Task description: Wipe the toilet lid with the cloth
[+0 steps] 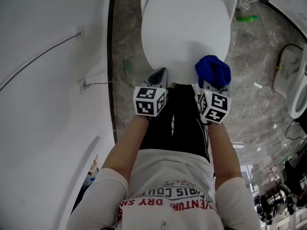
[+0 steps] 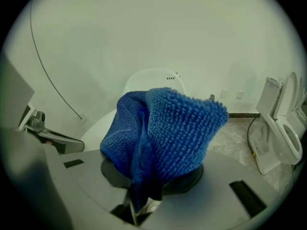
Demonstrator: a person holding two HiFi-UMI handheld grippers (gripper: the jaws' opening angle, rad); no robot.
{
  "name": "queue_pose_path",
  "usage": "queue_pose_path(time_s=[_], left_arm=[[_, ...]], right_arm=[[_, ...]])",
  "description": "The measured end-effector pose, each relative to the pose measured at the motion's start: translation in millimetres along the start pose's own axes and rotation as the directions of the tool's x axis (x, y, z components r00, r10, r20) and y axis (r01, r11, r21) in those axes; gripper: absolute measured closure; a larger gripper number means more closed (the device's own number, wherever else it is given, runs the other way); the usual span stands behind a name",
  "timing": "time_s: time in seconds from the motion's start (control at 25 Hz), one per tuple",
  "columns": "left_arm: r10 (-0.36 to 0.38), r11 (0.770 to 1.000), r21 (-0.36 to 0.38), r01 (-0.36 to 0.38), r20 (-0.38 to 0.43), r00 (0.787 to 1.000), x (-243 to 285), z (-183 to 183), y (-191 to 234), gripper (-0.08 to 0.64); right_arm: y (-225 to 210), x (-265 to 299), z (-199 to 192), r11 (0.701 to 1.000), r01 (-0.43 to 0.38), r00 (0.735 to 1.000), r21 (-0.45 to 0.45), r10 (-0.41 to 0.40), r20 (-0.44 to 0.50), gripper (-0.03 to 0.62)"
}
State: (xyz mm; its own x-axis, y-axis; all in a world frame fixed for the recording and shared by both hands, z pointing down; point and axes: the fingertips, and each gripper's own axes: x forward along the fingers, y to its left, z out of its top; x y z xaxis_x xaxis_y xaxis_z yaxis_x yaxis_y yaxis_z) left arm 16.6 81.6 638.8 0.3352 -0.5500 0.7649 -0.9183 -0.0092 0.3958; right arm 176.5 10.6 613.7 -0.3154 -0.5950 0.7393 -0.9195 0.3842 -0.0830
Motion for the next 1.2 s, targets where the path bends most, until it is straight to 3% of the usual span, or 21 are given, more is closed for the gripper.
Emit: queue_pose_path(time_s=[0.28, 0.48, 0.68, 0.88, 1.04, 1.2], left_arm=[[0.028, 0.997, -0.074, -0.038, -0.125, 0.992, 48, -44, 24, 0.554], [0.019, 0.999, 0.035, -0.013, -0.192, 0.981, 70, -61, 36, 0.554], [-0.037, 0.997, 0.055, 0.049, -0.212, 0.977, 77, -62, 37, 0.554], [-0.019, 0.999, 0.037, 0.027, -0.199, 0.980, 74, -63, 38, 0.554], [0.015, 1.000, 0.000, -0.015, -0.186, 0.982, 66, -50, 31, 0.554], [0.008, 1.000, 0.029, -0.007, -0.050, 0.999, 51, 10, 10, 0.554]], right_arm=[[-4, 41, -48, 0.998, -0.061, 0.995, -0.010, 0.060, -0.086, 0.497], [-6, 63, -71, 0.996, -0.074, 0.991, 0.043, 0.079, -0.106, 0.497], [-8, 70, -72, 0.996, -0.078, 0.996, 0.045, 0.080, -0.037, 0.497], [-8, 67, -71, 0.990, -0.119, 0.990, 0.082, 0.124, -0.067, 0.497], [-3, 60, -43, 0.984, -0.175, 0.982, -0.039, 0.172, -0.082, 0.499], [4, 57, 13, 0.968, -0.234, 0.972, -0.094, 0.232, -0.031, 0.499]])
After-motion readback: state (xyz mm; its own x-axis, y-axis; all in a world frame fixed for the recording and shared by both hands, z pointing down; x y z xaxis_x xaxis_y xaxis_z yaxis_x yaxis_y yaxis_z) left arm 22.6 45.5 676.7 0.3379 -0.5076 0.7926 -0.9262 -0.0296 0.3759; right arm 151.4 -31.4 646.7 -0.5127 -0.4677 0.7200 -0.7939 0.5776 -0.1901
